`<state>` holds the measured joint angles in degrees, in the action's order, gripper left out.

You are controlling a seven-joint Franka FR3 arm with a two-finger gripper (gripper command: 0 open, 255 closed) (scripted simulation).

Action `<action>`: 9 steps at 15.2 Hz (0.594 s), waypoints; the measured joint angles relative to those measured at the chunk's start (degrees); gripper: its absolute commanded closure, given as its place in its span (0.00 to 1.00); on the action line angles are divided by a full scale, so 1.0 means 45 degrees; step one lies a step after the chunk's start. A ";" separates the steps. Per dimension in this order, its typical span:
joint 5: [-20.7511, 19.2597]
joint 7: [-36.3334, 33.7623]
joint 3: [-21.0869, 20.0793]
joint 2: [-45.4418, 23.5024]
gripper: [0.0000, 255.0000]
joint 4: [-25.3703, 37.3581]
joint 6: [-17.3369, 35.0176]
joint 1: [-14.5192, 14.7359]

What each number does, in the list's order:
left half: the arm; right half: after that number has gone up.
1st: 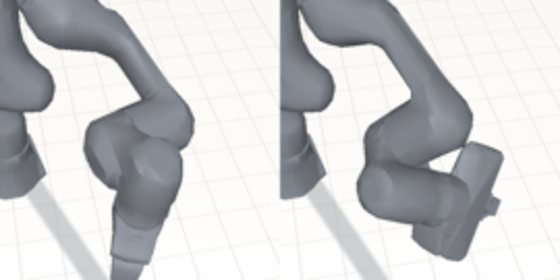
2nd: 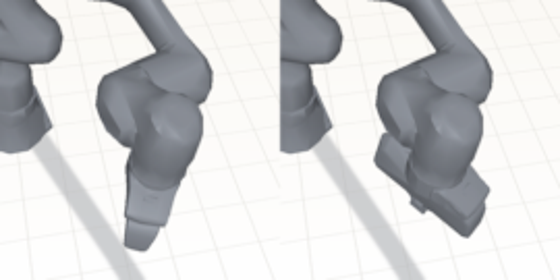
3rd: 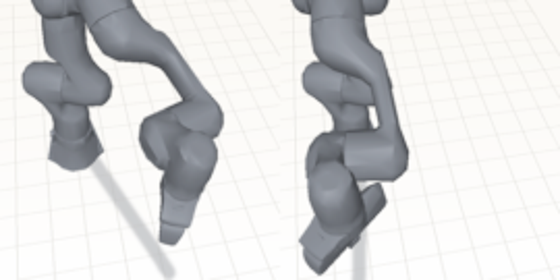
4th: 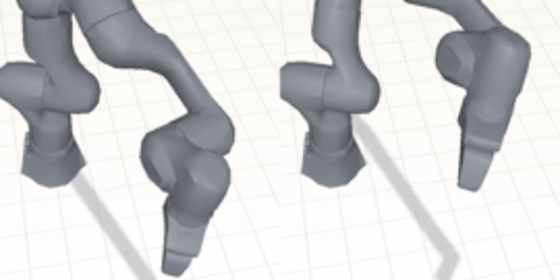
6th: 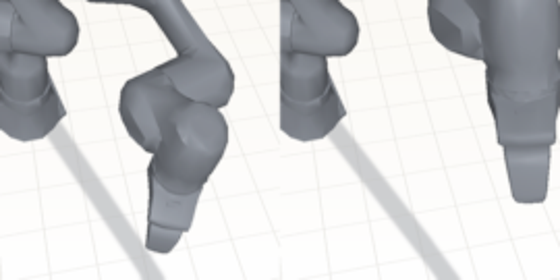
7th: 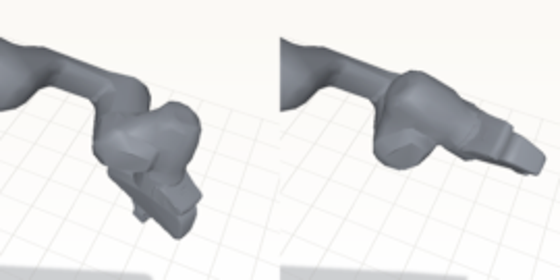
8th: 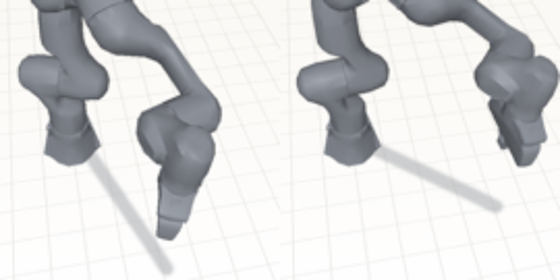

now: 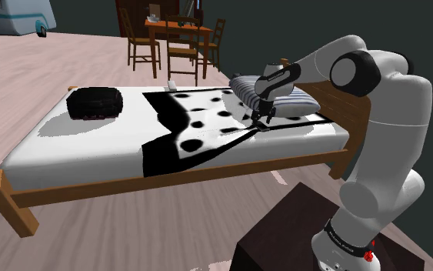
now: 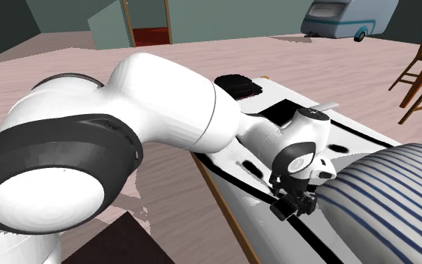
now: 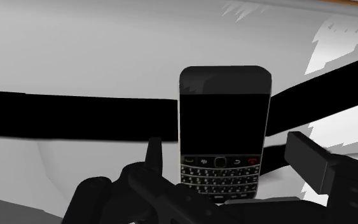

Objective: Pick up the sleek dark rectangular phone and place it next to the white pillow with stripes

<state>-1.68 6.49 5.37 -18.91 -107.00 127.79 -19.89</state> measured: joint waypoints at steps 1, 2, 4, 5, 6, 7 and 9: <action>0.0000 0.0000 0.0000 0.0000 0.00 0.0000 0.0000 0.0000; 0.0000 0.0000 0.0000 0.0000 0.00 0.0000 0.0000 0.0000; -0.0011 0.0039 0.0015 0.0264 0.00 0.0187 -0.0439 -0.0010; -0.0024 0.0023 0.0015 0.0422 0.00 0.0354 -0.0759 0.0008; -0.0041 -0.0001 0.0010 0.0641 0.00 0.0410 -0.1036 0.0034; -0.0048 -0.0025 0.0003 0.0692 0.00 0.0505 -0.1179 0.0052; -0.0050 -0.0027 0.0002 0.0731 0.00 0.0609 -0.1331 0.0057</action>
<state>-1.91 6.37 5.38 -15.62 -104.26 121.80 -19.63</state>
